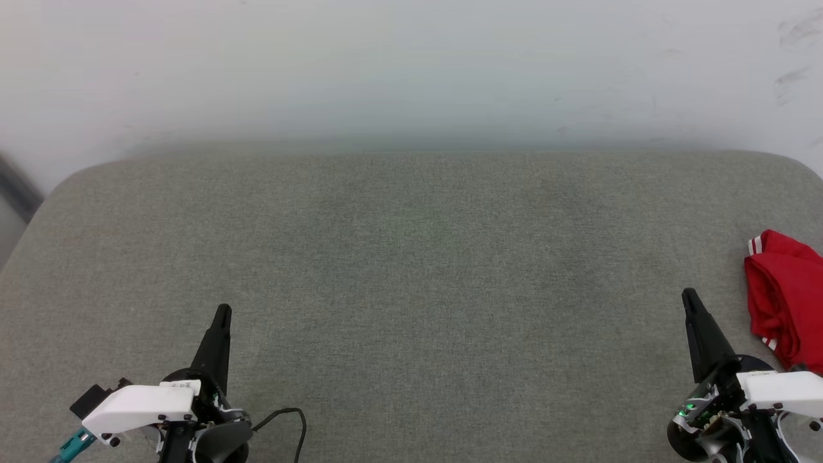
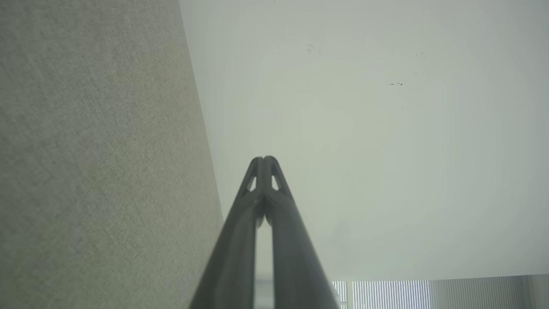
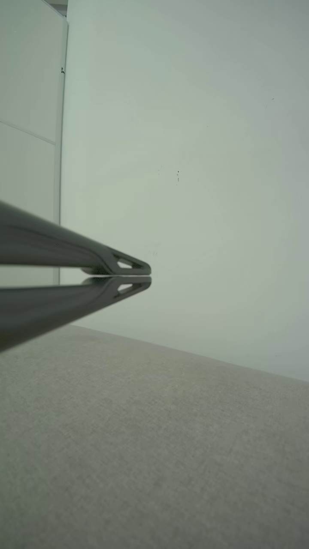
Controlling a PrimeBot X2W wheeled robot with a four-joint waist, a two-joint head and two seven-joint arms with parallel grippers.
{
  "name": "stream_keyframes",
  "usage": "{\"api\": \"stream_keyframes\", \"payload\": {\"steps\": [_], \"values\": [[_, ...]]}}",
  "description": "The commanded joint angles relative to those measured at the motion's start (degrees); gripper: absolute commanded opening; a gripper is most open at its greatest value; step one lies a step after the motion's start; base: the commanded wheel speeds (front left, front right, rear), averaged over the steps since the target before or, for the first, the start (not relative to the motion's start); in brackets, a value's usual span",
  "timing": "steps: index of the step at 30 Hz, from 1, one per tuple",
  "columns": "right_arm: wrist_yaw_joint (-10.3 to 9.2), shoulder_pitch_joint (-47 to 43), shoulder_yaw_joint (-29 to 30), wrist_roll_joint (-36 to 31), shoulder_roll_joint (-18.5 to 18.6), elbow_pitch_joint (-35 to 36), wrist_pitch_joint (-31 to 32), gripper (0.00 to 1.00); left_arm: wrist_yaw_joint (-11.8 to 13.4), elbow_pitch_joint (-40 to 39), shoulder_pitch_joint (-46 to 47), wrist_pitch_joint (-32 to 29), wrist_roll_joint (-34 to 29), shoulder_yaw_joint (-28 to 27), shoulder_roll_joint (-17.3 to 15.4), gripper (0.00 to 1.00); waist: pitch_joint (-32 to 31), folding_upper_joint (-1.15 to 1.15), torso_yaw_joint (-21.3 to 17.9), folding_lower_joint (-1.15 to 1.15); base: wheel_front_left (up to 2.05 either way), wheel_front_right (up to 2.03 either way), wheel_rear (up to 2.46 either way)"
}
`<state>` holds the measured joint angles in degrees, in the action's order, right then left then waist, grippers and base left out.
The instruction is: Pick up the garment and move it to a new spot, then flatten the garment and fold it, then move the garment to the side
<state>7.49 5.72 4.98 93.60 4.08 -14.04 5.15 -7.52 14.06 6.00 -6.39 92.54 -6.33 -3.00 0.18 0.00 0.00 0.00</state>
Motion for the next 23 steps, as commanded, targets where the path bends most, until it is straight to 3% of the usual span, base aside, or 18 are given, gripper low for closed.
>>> {"api": "stream_keyframes", "payload": {"steps": [1, 23], "values": [[0.0, 0.8, 0.06, 0.13, -0.16, -0.06, 0.24, 0.0, -0.2, 0.04, 0.45, -0.09, 0.13, -0.24, 0.05, 0.0, 0.0, 0.0, 0.0, 0.0, 0.0, 0.0, 0.0], [0.0, 0.76, 0.46, -0.33, -0.44, -0.08, 0.46, 0.0, -0.2, 0.03, 0.45, -0.21, 0.01, -0.33, 0.13, 0.0, 0.0, 0.0, 0.0, 0.0, 0.0, 0.0, 0.0]]}}
